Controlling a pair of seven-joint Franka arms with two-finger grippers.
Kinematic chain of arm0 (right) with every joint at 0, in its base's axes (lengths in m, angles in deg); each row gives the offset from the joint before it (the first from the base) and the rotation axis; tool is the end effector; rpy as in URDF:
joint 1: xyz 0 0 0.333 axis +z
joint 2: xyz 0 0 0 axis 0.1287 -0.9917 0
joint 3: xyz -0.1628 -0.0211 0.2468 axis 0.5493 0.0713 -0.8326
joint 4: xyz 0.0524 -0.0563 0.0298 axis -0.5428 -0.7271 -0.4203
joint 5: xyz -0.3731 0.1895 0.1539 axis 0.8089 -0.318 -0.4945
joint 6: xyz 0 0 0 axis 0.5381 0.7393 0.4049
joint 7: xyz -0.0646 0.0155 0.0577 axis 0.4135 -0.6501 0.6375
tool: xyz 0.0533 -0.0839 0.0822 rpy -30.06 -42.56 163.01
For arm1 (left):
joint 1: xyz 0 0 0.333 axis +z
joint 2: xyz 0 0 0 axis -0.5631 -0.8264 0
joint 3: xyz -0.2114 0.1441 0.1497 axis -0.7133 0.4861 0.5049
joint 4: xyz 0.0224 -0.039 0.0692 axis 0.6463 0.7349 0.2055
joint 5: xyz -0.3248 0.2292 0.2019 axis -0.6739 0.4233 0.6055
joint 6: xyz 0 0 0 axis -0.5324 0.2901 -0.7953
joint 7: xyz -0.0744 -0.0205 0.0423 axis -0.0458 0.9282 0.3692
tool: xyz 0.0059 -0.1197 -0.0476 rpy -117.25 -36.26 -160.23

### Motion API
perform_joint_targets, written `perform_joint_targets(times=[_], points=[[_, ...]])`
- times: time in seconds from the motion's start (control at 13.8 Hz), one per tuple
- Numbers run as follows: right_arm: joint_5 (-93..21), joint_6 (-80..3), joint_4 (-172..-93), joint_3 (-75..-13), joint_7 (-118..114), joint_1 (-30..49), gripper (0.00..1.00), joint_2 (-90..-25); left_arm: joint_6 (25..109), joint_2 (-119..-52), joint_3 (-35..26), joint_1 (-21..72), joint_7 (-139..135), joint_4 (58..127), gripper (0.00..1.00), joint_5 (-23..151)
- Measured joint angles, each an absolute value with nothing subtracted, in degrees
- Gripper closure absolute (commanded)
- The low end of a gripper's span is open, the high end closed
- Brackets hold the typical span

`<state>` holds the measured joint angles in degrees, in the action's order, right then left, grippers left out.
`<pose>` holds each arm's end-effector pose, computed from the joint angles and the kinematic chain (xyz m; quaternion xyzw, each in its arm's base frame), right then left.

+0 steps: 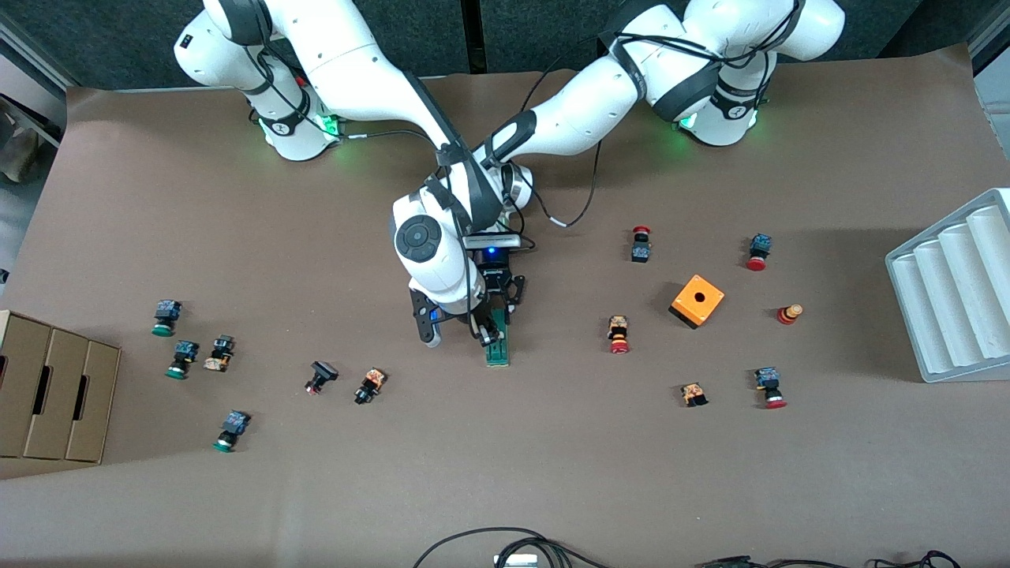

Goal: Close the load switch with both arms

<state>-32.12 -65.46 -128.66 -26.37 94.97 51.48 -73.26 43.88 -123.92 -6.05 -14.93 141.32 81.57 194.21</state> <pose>0.5790 0.4532 0.1772 -0.7906 0.5982 0.0224 0.1290 0.3592 -0.5826 -0.0211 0.7330 0.0360 0.6793 0.0009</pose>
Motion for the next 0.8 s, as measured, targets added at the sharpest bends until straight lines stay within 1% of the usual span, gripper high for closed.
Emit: perform_joint_targets(times=[0.8], points=[[-32.8,-65.4,-126.1,-26.5,95.1,50.5,0.85,-75.0,43.9,-123.9,-6.0,-14.9,141.4,81.6,0.47,194.2]])
